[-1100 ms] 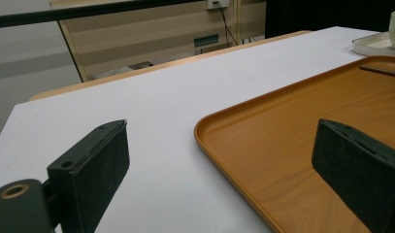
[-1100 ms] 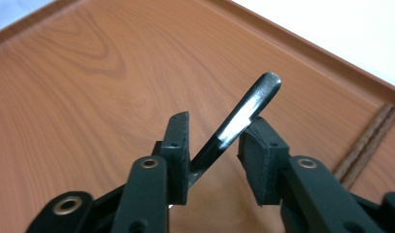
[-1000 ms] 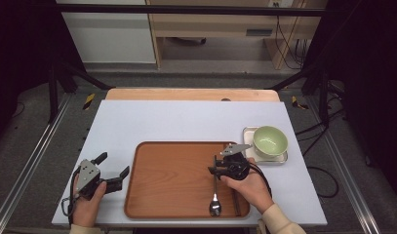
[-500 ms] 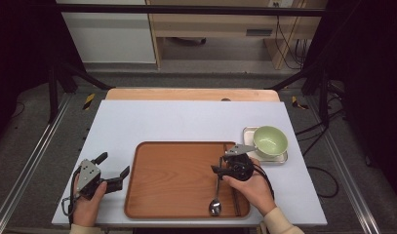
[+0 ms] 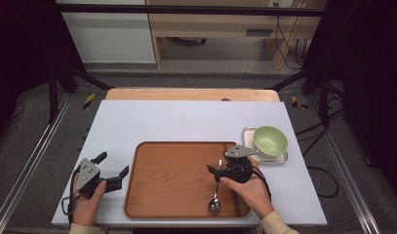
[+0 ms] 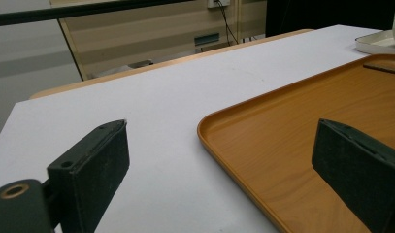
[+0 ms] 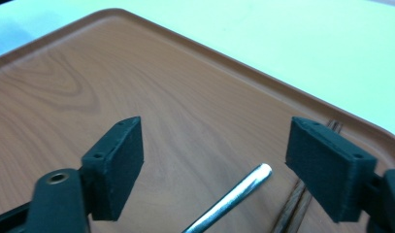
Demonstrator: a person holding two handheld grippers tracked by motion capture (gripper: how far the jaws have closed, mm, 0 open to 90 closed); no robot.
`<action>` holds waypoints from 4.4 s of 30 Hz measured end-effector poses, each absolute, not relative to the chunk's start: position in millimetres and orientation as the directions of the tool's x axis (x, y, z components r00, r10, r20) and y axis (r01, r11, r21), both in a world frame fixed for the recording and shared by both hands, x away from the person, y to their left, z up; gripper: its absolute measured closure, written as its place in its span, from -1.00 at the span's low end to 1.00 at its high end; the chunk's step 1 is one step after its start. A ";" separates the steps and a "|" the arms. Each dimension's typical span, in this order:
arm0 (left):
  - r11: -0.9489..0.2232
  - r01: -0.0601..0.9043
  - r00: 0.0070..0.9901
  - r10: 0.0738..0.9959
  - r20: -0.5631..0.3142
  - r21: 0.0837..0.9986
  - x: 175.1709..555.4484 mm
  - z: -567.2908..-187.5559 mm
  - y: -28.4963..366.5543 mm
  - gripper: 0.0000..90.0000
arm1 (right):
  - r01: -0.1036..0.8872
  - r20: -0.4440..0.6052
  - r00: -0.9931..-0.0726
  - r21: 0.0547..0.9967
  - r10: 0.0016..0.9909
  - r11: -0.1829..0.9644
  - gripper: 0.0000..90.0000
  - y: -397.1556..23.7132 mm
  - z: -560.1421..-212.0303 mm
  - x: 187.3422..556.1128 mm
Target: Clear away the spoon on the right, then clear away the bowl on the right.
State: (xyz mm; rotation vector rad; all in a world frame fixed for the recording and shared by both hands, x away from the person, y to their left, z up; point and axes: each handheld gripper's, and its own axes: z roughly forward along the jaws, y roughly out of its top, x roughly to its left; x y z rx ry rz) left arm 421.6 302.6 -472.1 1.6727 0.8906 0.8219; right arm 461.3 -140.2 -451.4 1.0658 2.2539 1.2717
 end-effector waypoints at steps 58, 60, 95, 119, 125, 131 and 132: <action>-0.203 0.163 0.486 0.868 0.101 0.965 420.2 -472.7 300.3 -0.87 | 0.460 0.070 -0.141 0.888 0.987 0.003 -0.65 -293.0 -432.1 471.7; -0.206 0.164 0.486 0.868 0.103 0.965 420.2 -472.7 300.2 -0.87 | 0.472 0.084 -0.133 0.882 0.988 -0.011 -0.61 -295.7 -432.8 472.3; -0.204 0.166 0.479 0.872 0.102 0.965 418.2 -472.4 300.7 -0.87 | 0.727 0.173 -0.159 0.687 0.972 -0.004 0.38 -337.3 -435.0 538.3; -0.214 0.168 0.483 0.869 0.109 0.962 418.6 -473.0 299.2 -0.87 | 0.752 0.167 -0.149 0.659 0.975 0.002 0.86 -337.7 -438.7 546.6; -0.213 0.167 0.484 0.868 0.108 0.963 418.5 -472.9 299.1 -0.86 | 0.738 0.176 -0.154 0.675 0.972 -0.005 0.87 -334.6 -435.9 543.4; -0.213 0.168 0.483 0.869 0.108 0.963 418.5 -472.8 299.4 -0.86 | 0.731 0.181 -0.158 0.682 0.971 -0.008 0.87 -333.2 -433.6 539.4; -0.212 0.167 0.483 0.869 0.108 0.963 418.5 -472.8 299.4 -0.86 | 0.730 0.187 -0.161 0.683 0.969 -0.011 0.87 -332.4 -432.2 538.6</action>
